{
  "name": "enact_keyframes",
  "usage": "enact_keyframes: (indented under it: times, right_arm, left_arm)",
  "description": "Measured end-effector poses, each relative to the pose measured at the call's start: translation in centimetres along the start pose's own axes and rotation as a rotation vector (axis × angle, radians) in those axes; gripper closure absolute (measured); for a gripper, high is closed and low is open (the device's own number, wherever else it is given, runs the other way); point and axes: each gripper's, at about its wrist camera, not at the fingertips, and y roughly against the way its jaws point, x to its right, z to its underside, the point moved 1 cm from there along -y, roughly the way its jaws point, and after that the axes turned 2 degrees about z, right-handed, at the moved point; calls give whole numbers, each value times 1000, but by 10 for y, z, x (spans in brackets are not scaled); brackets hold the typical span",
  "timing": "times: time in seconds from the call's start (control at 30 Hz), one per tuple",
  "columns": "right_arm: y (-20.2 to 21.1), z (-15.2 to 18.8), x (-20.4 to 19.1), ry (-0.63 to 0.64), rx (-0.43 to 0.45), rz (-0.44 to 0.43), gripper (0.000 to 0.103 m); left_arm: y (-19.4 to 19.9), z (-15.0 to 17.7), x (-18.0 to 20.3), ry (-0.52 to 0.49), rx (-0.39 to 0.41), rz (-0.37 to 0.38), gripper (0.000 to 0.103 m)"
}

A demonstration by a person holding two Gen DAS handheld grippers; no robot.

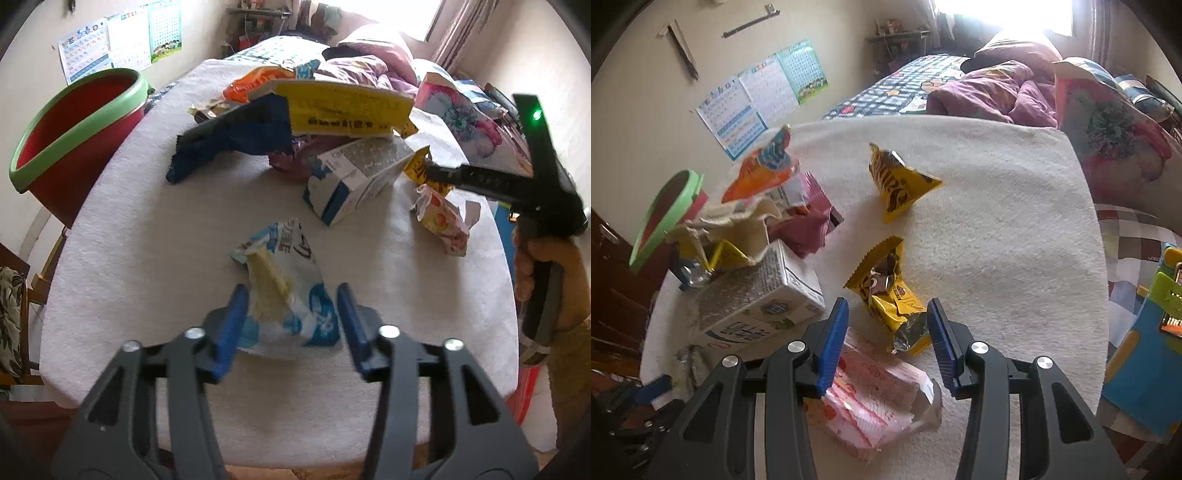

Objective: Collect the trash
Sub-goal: 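Grasp the blue-and-white snack bag with the left gripper while the right gripper grasps the yellow candy wrapper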

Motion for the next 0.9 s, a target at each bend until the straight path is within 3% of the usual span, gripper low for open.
enact_keyframes:
  times: [0.1,0.27,0.5,0.67,0.83,0.9]
  right_arm:
    - [-3,0,1,-20,-5,-8,62]
    - [-2,-1,-1,-8,3,-9,83]
    - [34,-3,-2,-63,115,-49,83]
    - [64,-2,-10,-101,170,-127,83]
    - [79,3,-24,-119,192,-178,83]
    - [82,5,-31,-104,196,-180,83]
  left_arm:
    - [3,-1,-6,21,11,-4,45]
    - [0,0,-14,53,-6,3,45]
    - [-3,-1,-8,29,-16,6,45]
    - [-19,0,-9,33,-67,-13,45]
    - [-22,-2,-9,38,-75,-5,59]
    - [-17,-5,-9,34,-52,-6,59]
